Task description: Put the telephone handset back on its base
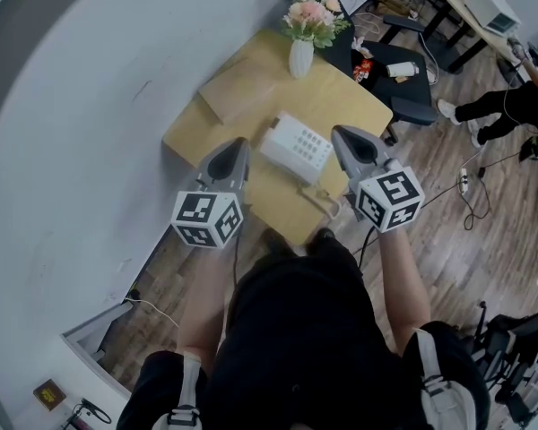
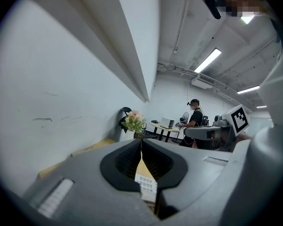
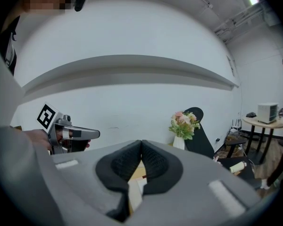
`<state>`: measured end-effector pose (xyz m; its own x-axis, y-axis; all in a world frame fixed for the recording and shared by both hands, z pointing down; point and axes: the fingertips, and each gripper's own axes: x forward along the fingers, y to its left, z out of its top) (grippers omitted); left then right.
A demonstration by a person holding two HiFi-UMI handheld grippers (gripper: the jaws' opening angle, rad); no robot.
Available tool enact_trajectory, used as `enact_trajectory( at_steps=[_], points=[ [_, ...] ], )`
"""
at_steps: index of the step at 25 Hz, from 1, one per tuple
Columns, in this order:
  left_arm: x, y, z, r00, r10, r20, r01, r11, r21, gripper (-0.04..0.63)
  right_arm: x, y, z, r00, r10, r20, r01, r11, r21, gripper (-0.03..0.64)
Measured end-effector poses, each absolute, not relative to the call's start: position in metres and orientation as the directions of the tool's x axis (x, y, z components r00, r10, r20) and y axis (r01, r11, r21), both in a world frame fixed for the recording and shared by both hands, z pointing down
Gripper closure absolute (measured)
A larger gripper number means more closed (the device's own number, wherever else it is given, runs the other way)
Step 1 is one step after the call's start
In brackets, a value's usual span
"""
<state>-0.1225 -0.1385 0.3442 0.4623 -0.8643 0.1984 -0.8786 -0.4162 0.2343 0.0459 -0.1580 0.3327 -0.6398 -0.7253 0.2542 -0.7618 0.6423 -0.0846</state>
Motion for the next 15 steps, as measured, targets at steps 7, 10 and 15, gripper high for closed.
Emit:
enact_trajectory(
  at_steps=[7,10,15],
  points=[
    [-0.1237,-0.1394,0.3462,0.464,-0.864,0.195,-0.877,-0.416,0.243,0.583,0.0458,-0.1578,0.3338,-0.638,-0.723,0.265,-0.762,0.643,-0.081,0.612],
    [-0.1252,-0.1389,0.3472,0.463,-0.865,0.196,-0.877,-0.413,0.246,0.582,0.0450,-0.1575,0.3336,-0.638,-0.722,0.267,-0.762,0.643,-0.080,0.612],
    [-0.1276,-0.1379,0.3492,0.458,-0.867,0.195,-0.878,-0.408,0.250,0.583,0.0431,-0.1570,0.3354,-0.640,-0.720,0.269,-0.760,0.645,-0.081,0.612]
  ],
)
